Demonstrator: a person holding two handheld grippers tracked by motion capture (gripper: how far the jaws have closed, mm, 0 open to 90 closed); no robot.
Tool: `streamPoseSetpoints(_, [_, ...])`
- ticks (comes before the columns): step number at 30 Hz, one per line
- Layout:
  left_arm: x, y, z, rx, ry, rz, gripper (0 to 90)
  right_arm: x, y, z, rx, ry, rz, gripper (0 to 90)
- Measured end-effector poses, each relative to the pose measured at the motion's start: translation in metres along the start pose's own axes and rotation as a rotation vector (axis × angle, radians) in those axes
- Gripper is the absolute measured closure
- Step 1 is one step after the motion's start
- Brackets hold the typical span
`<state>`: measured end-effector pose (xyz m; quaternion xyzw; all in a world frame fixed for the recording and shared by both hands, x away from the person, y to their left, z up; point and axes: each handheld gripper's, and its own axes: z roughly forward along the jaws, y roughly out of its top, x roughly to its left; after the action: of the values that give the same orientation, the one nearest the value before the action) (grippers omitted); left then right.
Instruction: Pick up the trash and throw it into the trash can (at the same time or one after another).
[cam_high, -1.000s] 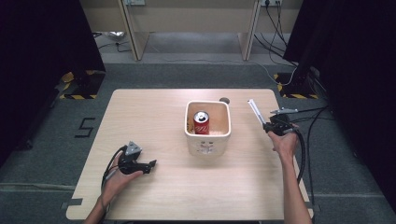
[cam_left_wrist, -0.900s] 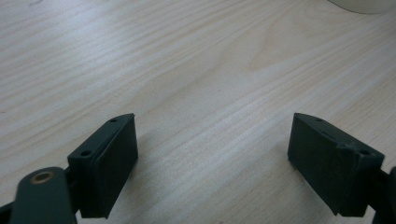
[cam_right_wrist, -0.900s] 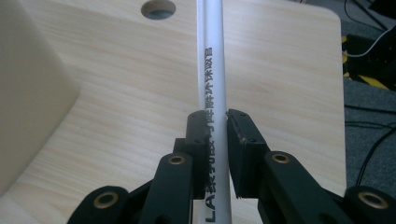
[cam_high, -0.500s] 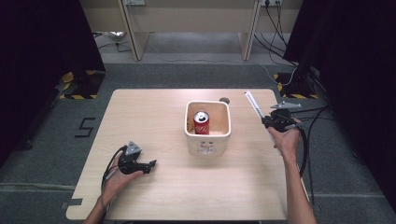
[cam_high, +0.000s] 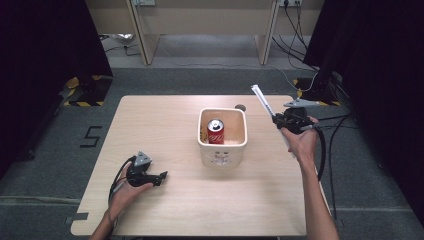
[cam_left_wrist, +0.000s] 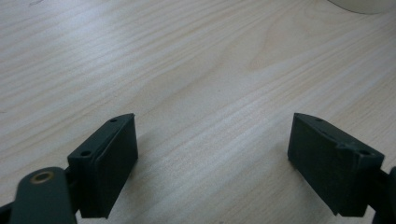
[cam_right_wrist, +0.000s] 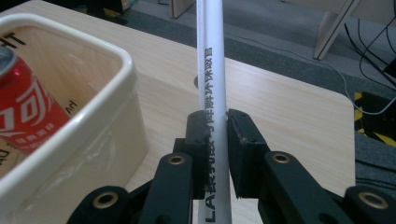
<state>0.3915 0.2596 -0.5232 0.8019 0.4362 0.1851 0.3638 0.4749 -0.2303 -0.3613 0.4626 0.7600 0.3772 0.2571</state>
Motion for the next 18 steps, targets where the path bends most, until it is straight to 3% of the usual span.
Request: streamPoseSetpoints(18, [0.000,0.000,0.000,0.001,0.000,0.000,15.3,0.051,0.053,0.001,-0.072,0.108,-0.071,79.1])
